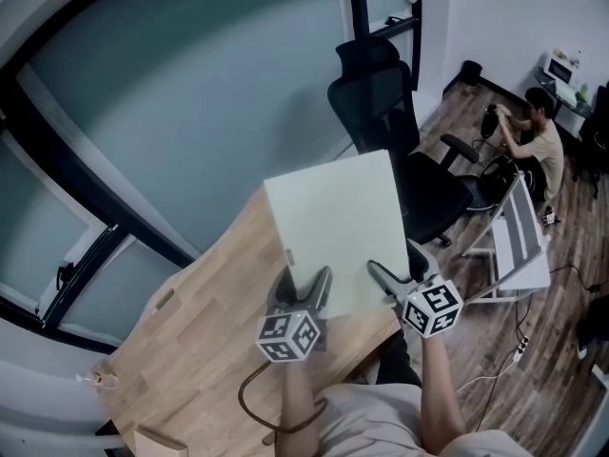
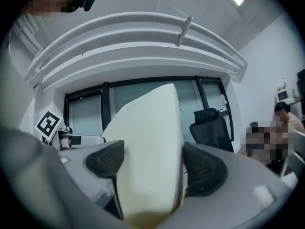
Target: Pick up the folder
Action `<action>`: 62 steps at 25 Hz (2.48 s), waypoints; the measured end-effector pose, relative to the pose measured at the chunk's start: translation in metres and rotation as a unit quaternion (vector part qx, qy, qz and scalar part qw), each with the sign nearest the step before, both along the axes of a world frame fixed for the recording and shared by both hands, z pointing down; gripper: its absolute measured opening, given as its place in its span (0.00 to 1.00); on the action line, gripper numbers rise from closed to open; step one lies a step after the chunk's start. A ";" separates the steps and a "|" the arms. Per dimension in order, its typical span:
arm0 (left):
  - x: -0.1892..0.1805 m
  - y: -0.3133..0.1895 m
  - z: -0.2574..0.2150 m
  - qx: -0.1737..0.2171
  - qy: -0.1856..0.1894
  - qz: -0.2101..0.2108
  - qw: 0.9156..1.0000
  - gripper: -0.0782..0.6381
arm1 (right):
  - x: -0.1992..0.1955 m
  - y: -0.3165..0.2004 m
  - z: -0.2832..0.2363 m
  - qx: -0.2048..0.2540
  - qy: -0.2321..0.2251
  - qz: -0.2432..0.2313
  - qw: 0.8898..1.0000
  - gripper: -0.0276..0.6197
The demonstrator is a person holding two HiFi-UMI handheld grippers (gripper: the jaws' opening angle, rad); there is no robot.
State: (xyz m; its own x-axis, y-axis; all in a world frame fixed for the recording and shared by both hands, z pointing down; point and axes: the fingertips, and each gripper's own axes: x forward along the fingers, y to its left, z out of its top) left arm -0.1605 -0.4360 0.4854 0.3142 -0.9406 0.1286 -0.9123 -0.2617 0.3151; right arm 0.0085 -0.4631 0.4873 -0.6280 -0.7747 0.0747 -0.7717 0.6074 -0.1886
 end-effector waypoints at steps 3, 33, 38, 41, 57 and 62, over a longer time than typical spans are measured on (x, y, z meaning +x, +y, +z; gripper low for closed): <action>-0.002 0.002 -0.015 0.017 -0.001 0.001 1.000 0.61 | -0.002 0.002 -0.016 0.018 -0.003 -0.002 1.000 0.64; 0.003 0.007 -0.028 0.037 -0.027 0.018 0.999 0.61 | 0.000 0.010 -0.028 0.034 0.017 -0.003 0.999 0.64; 0.002 0.007 -0.026 0.036 -0.024 0.021 0.999 0.61 | 0.000 0.011 -0.024 0.026 0.012 -0.001 1.000 0.64; 0.004 0.007 -0.025 0.036 -0.022 0.023 0.999 0.61 | 0.003 0.010 -0.024 0.024 0.009 0.001 1.000 0.64; 0.008 0.011 -0.029 0.041 -0.026 0.026 0.998 0.61 | 0.006 0.014 -0.030 0.024 -0.003 0.012 1.000 0.64; 0.008 0.012 -0.031 0.046 -0.033 0.024 0.998 0.61 | 0.006 0.014 -0.030 0.022 -0.007 0.012 1.000 0.64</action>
State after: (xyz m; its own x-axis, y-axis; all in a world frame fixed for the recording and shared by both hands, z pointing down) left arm -0.1522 -0.4243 0.4546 0.3529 -0.9334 0.0643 -0.9161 -0.3308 0.2267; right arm 0.0148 -0.4488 0.4569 -0.6097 -0.7920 0.0324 -0.7839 0.5964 -0.1728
